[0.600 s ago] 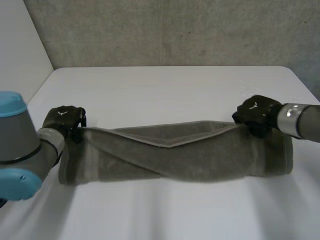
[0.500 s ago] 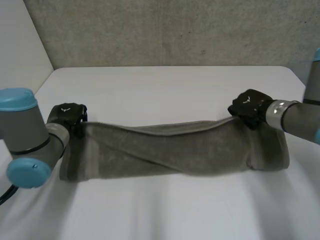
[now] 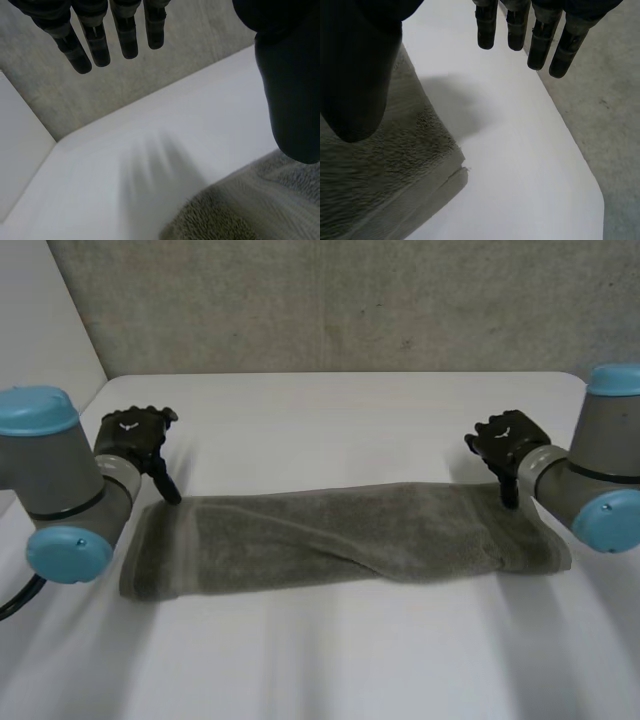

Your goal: Fold the towel.

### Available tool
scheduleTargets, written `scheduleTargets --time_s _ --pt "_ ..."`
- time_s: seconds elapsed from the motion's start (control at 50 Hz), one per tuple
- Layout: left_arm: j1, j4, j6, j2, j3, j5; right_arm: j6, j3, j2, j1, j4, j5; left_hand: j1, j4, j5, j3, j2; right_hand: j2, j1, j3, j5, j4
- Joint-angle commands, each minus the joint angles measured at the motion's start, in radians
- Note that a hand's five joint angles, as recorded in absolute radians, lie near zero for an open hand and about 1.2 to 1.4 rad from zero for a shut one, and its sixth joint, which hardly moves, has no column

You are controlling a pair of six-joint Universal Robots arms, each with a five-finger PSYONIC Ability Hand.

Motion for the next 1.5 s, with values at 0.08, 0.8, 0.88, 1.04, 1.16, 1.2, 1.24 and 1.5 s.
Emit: scheduleTargets --time_s 0.08,0.8,0.88,1.04,1.16,1.2,1.24,1.5 --pt "-0.002 0.001 0.003 0.174 -0.227 0.006 0.099 0.353 -0.284 -0.024 0.004 -0.03 -0.055 -0.056 -0.188 -0.04 -0.05 -0.072 -0.06 -0.066 -0.057 -0.076" --pt "-0.025 0.132 0.011 0.085 -0.405 0.003 0.078 0.648 -0.319 -0.391 -0.251 -0.137 -0.04 -0.041 -0.173 -0.025 -0.035 1.149 1.161 1.156 1.165 1.145" --pt "-0.032 0.13 0.011 0.098 -0.408 -0.002 0.023 0.642 -0.325 -0.456 -0.234 -0.149 -0.043 -0.044 -0.176 -0.028 -0.038 1.149 1.161 1.156 1.165 1.145" --pt "-0.075 0.121 0.003 0.222 -0.406 0.0 -0.16 0.537 -0.374 -0.575 -0.122 -0.16 -0.052 -0.053 -0.185 -0.037 -0.047 1.149 1.161 1.156 1.165 1.145" --pt "-0.078 0.123 0.002 0.285 -0.383 0.001 -0.004 0.382 -0.458 -0.292 -0.091 -0.175 -0.04 -0.041 -0.173 -0.025 -0.035 1.149 1.161 1.156 1.165 1.145" --pt "-0.078 0.126 0.002 0.305 -0.362 0.003 0.022 0.35 -0.467 -0.203 -0.094 -0.177 -0.04 -0.041 -0.173 -0.025 -0.035 1.149 1.161 1.156 1.165 1.145" --pt "-0.08 0.123 0.002 0.306 -0.35 0.0 0.041 0.314 -0.463 -0.098 -0.096 -0.174 -0.037 -0.038 -0.171 -0.022 -0.033 1.149 1.161 1.156 1.165 1.145" --pt "-0.097 0.124 0.002 0.288 -0.36 -0.002 0.046 0.154 -0.103 0.564 -0.123 -0.131 -0.04 -0.041 -0.173 -0.025 -0.035 1.149 1.161 1.156 1.165 1.145"
